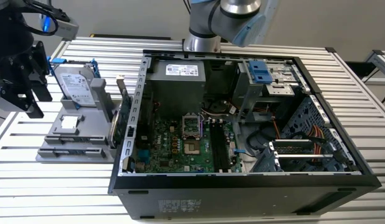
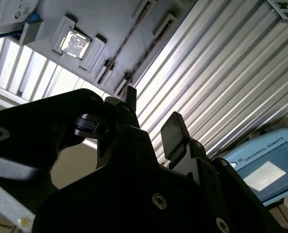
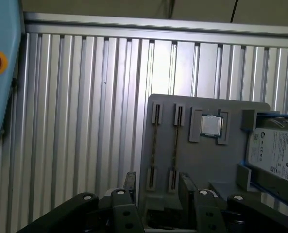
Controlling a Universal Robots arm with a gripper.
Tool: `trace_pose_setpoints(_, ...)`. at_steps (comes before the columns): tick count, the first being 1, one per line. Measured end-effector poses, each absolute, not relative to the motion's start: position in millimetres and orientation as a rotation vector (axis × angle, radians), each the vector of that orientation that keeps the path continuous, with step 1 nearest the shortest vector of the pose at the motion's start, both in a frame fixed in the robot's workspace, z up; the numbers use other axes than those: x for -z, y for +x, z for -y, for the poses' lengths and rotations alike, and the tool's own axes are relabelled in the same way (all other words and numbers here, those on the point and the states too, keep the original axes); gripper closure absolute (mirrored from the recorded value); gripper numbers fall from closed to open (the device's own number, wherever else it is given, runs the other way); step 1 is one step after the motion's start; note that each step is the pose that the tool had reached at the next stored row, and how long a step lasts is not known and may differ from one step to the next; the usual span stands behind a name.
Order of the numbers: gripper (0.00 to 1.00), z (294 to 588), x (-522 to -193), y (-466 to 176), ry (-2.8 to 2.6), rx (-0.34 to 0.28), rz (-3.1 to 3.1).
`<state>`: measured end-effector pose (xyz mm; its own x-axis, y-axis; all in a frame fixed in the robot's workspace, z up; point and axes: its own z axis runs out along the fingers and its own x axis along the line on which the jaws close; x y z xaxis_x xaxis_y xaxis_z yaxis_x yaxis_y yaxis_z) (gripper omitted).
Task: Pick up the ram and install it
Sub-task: 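Pick up the ram and move it above insertion slot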
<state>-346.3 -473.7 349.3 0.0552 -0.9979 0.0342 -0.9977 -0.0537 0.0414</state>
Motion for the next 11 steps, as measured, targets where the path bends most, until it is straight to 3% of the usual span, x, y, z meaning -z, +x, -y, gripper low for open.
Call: trace_pose_setpoints(11,0.0,472.9,-344.8,-346.3,2.239,0.0,2.121)
